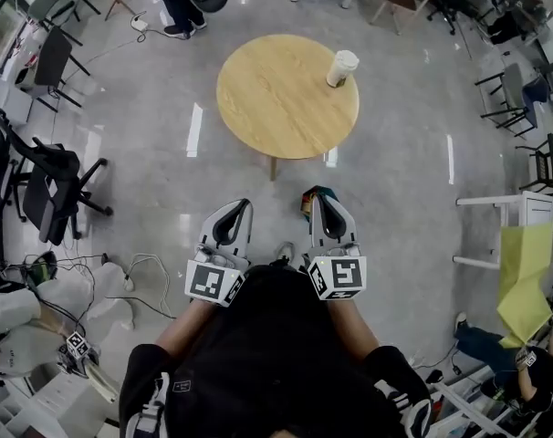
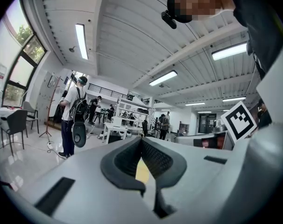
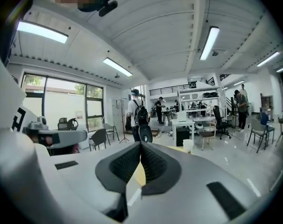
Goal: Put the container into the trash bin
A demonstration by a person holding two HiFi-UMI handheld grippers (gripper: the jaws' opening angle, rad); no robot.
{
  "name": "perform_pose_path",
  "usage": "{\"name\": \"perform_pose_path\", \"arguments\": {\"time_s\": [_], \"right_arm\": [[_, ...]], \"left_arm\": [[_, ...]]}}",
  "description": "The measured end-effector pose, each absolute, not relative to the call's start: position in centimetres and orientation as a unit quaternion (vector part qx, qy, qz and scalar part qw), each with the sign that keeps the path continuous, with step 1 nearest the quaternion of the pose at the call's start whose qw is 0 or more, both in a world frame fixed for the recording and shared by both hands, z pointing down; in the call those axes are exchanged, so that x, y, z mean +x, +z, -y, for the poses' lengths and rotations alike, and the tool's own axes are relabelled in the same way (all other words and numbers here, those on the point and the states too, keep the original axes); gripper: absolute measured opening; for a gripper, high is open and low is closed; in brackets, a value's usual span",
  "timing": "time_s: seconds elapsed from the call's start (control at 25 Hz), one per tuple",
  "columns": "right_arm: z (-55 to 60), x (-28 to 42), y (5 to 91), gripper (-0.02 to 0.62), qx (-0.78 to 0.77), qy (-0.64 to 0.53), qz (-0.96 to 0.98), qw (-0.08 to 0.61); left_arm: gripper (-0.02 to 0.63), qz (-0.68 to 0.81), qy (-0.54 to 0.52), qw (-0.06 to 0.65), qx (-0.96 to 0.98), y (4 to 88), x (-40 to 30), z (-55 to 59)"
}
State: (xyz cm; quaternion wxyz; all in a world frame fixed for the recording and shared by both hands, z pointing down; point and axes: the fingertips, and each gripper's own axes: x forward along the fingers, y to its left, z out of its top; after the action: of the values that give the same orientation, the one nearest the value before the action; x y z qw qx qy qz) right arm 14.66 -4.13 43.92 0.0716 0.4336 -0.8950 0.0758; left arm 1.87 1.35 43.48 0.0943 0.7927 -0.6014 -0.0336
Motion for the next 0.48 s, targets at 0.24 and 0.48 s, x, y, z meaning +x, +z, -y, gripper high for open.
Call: {"name": "perform_pose_path", "arguments": {"time_s": [0.24, 0.48], "right_arm": [[1.9, 12.0, 43.4, 0.026, 0.414, 0.074, 0.904, 0.072], [1.3, 11.0, 44.1, 0.026, 0.407, 0.076, 0.907, 0.080]], "left_arm": [[0.009, 0.610, -0.040, 0.095, 0.786, 43.5, 0.0, -2.6], [0.009, 0.616, -0.041, 0.094, 0.781, 43.7, -1.1, -3.0]]}}
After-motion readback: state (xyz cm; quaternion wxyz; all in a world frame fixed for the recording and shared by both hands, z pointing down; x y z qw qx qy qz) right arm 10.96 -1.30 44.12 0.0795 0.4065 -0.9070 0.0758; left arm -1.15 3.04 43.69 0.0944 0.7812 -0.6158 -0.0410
